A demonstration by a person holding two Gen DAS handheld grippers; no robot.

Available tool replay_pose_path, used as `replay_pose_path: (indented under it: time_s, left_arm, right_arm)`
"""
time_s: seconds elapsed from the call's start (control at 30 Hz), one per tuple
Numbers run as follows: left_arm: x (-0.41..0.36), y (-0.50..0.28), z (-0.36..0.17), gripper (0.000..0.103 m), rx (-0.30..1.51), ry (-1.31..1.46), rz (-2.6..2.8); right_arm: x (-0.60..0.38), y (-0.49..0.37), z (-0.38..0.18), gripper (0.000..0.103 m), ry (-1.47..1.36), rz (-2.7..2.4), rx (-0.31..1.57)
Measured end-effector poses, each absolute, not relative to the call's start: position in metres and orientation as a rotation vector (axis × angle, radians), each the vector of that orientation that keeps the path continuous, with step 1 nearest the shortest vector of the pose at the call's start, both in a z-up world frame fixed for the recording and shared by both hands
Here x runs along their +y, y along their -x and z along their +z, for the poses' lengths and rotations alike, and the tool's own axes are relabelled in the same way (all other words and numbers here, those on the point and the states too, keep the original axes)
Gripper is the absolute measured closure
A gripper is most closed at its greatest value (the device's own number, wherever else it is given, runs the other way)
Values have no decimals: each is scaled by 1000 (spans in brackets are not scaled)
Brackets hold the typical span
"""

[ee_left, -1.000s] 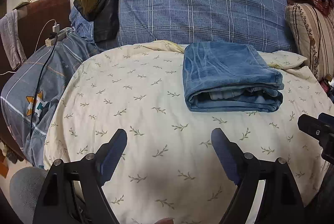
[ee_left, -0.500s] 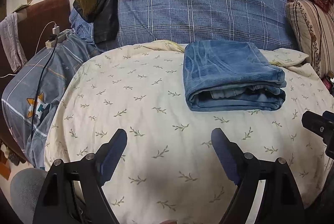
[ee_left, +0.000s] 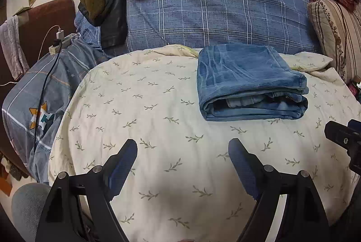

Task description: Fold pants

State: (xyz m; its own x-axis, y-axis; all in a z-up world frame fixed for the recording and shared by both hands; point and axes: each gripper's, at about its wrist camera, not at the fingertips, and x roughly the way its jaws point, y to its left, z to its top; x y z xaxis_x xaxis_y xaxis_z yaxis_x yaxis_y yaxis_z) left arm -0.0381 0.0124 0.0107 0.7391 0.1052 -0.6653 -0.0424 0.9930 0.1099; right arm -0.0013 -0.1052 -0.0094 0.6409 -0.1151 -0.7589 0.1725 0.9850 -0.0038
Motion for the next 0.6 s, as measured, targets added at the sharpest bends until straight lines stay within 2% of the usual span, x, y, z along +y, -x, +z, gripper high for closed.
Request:
replay_pose_path:
  time_s: [0.6]
  left_arm:
    - [8,40,12,20,727,-85,93]
  right_arm:
    - [-106,1,-10,33,-75,-168,866]
